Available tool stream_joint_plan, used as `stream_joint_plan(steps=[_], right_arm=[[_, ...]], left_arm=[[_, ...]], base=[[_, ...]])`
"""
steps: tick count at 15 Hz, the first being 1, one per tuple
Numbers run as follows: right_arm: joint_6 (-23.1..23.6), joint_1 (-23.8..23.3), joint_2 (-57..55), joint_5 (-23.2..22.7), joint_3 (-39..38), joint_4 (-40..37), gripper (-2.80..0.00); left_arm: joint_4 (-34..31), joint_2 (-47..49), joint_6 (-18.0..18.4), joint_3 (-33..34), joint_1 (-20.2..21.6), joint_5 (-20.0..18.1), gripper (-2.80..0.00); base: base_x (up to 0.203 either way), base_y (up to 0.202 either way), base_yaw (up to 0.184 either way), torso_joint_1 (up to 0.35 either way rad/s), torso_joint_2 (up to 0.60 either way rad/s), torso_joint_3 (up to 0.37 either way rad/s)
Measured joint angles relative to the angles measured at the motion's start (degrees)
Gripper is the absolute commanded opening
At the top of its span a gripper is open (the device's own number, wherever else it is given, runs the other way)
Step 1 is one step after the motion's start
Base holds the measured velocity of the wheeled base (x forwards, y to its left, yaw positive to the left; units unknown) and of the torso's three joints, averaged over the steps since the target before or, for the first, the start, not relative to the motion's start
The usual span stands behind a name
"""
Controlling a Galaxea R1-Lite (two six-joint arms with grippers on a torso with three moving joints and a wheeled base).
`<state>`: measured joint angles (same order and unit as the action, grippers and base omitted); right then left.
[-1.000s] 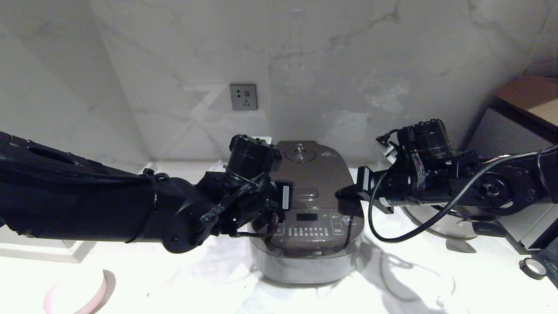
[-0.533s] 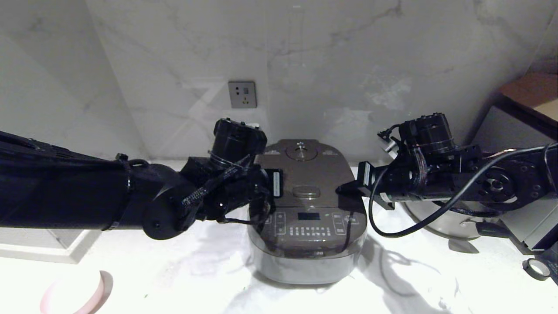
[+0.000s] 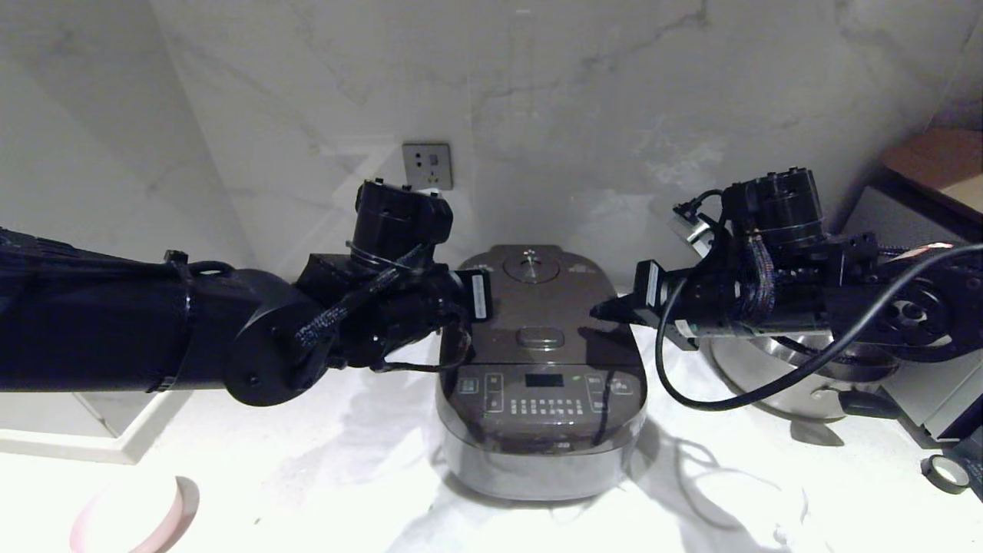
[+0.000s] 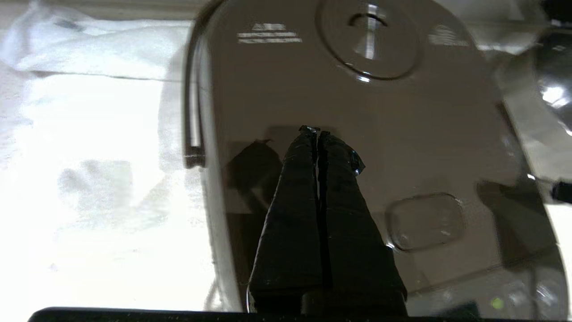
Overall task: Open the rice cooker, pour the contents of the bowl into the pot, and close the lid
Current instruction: Close the rice cooker, then press the start button
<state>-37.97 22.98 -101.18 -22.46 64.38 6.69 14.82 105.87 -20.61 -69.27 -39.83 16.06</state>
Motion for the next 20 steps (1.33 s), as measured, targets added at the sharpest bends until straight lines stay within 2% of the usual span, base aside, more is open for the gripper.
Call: stream_joint_plan(steps=[5, 8, 11, 14, 17, 20], right_arm=[[0.2, 1.3, 4.1, 1.1, -0.9, -2.4, -2.80], [0.5, 2.9, 6.9, 1.4, -3.3, -2.9, -2.80], [0.5, 3.7, 9.8, 2.6, -5.8, -2.9, -2.80], [2.1, 3.8, 11.5, 8.0, -7.1, -2.8, -2.80], [3.1, 3.8, 13.6, 8.3, -8.0, -2.8, -2.80], [3.1, 3.4, 14.6, 8.4, -8.2, -2.9, -2.80]], left_arm=[[-0.2, -3.4, 0.2, 2.6, 0.0, -0.8, -2.80], [-0.4, -6.9, 0.4, 7.1, 0.7, -1.3, -2.80], [-0.5, -12.2, 0.4, 13.0, 3.1, -1.8, -2.80], [-0.5, -20.8, 0.4, 19.6, 6.3, -4.9, -2.80], [-0.6, -32.0, 1.3, 26.3, 9.9, -6.9, -2.80], [-1.1, -45.7, 4.9, 33.1, 11.3, -8.3, -2.80]], base=[[0.000, 0.000, 0.000, 0.000, 0.00, 0.000], [0.000, 0.000, 0.000, 0.000, 0.00, 0.000], [0.000, 0.000, 0.000, 0.000, 0.00, 0.000], [0.000, 0.000, 0.000, 0.000, 0.00, 0.000], [0.000, 0.000, 0.000, 0.000, 0.00, 0.000], [0.000, 0.000, 0.000, 0.000, 0.00, 0.000]])
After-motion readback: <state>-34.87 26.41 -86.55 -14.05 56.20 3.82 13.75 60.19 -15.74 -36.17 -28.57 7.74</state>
